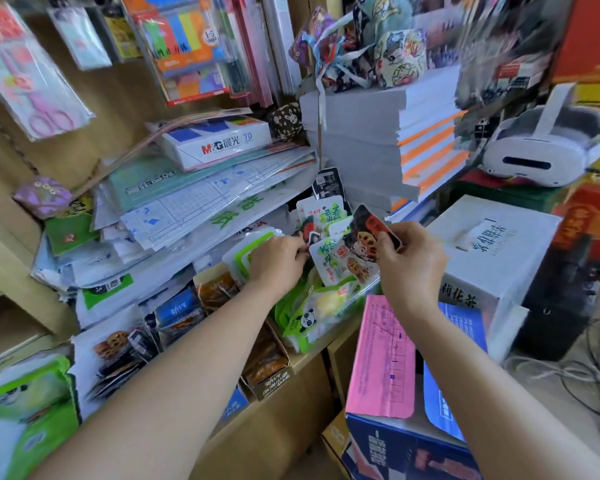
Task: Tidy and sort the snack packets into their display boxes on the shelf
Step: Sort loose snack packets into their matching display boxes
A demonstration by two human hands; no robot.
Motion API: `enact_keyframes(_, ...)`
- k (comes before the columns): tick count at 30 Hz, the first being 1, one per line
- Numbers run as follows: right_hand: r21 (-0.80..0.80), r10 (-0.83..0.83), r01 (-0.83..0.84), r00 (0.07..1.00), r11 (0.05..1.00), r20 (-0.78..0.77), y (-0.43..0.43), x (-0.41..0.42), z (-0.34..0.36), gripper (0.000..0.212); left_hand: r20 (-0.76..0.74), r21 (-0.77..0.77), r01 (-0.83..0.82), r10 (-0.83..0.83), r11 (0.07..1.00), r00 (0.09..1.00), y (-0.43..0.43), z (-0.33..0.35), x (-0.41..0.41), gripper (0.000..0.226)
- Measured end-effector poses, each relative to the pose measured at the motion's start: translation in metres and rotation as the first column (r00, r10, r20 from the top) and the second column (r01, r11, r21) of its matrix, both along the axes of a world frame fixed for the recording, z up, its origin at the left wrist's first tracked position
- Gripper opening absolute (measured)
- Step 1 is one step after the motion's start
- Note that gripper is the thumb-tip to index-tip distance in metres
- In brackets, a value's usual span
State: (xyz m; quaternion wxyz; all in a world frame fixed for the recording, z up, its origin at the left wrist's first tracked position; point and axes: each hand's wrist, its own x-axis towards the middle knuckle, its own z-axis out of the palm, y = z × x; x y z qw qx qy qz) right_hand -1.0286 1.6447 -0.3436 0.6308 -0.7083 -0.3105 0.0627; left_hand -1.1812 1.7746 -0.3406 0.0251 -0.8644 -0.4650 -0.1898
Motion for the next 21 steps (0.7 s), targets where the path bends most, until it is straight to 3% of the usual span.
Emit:
enact_keyframes(5, -0.028, 0.048, -0.048, 0.999, 0.998, 0.008, 0.0, -0.004, 0.002, 0.007, 0.185, 0.012, -0.115, 0.111, 0.993, 0.977, 0.008, 0.014, -0.013, 0.027)
enact_keyframes(11, 0.008, 0.119, -0.119, 0.993, 0.993, -0.012, -0.002, -0.007, 0.004, 0.006, 0.435, 0.025, -0.209, 0.177, 0.978, 0.883, 0.008, 0.048, -0.03, 0.02)
enact_keyframes(17, 0.165, 0.211, -0.194, 0.974, 0.967, -0.088, -0.009, -0.014, 0.018, 0.006, 0.683, -0.116, -0.046, 0.113, 0.992, 0.721, -0.002, 0.065, -0.056, 0.008)
enact_keyframes(21, 0.259, 0.305, -0.239, 0.917, 0.936, -0.256, -0.013, -0.023, 0.026, 0.007, 0.785, -0.227, 0.06, 0.146, 0.972, 0.602, -0.036, 0.072, -0.083, 0.013)
